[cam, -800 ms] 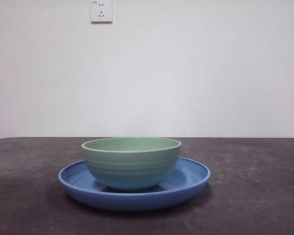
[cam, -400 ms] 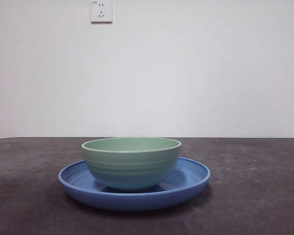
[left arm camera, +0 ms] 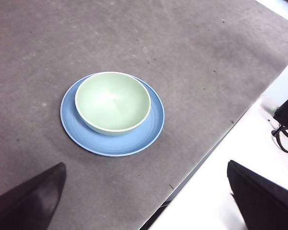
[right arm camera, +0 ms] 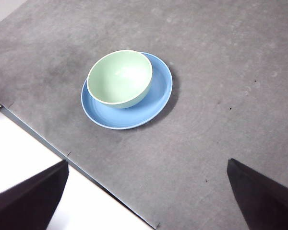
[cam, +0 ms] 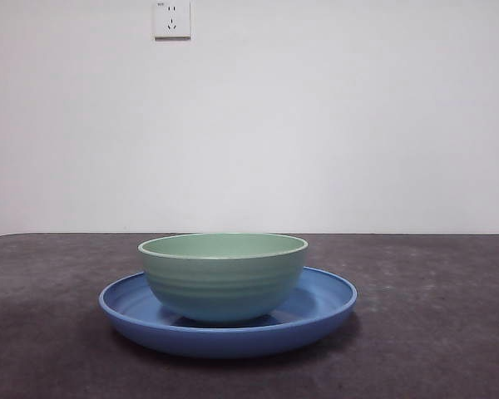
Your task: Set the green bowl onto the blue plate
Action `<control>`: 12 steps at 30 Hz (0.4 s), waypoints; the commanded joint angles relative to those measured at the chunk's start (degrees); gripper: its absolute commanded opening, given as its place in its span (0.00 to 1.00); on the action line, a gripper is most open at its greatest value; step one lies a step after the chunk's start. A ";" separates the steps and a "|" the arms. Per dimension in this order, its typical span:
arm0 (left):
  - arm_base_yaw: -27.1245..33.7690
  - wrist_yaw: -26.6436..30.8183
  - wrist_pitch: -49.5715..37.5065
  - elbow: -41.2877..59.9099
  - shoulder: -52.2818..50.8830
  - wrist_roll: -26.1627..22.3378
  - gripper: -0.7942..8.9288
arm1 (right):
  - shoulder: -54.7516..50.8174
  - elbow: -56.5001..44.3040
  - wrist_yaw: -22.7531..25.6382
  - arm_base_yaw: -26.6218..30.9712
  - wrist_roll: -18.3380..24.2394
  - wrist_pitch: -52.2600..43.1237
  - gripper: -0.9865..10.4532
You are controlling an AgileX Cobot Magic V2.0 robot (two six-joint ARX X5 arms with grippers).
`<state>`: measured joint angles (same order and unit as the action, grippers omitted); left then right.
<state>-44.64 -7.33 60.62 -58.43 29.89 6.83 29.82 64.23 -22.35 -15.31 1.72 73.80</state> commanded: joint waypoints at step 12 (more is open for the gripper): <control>-0.33 0.22 -1.95 -0.98 0.28 -0.11 0.10 | 0.26 0.98 -0.11 -0.20 0.20 -1.53 0.10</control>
<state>-44.64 -7.35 59.48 -58.43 29.87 6.83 29.87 64.23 -22.37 -15.31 1.69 72.75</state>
